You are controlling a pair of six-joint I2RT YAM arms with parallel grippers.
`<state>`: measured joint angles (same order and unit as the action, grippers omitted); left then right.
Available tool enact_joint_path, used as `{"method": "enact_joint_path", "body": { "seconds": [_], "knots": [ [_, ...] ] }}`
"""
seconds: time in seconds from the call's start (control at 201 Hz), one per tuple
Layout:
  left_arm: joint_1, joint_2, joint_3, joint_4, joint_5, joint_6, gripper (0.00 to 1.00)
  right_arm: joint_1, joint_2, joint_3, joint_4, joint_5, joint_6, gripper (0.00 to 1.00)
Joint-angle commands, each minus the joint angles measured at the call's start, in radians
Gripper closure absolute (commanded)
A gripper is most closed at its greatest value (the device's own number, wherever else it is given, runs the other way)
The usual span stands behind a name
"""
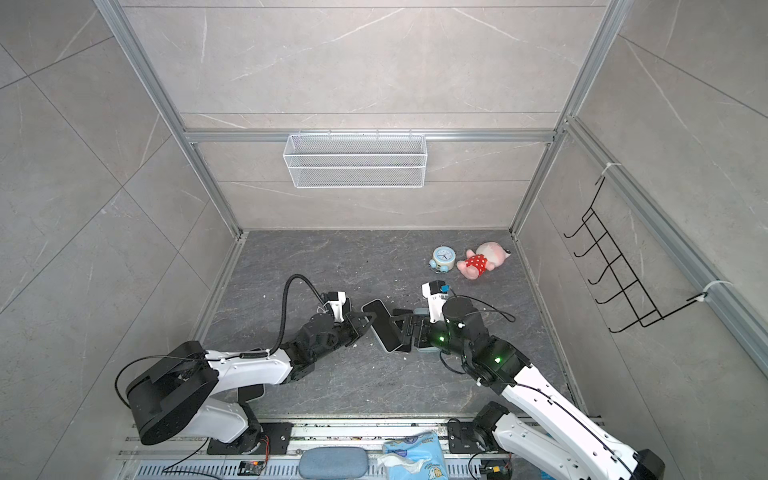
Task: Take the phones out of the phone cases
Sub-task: 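Grip the phone's mint case edge with the left gripper while the right gripper releases, then raise the phone upright with the left gripper while the right arm draws back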
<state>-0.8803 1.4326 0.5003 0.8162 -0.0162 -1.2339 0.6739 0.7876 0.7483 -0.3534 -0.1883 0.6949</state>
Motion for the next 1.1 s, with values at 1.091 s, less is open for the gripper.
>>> {"method": "enact_joint_path", "body": {
  "seconds": [1.091],
  "knots": [
    [-0.118,0.040,0.032,0.597,-0.284,-0.270,1.00,0.001,-0.492,-0.438,0.536,-0.013,0.337,0.06]
  ]
}}
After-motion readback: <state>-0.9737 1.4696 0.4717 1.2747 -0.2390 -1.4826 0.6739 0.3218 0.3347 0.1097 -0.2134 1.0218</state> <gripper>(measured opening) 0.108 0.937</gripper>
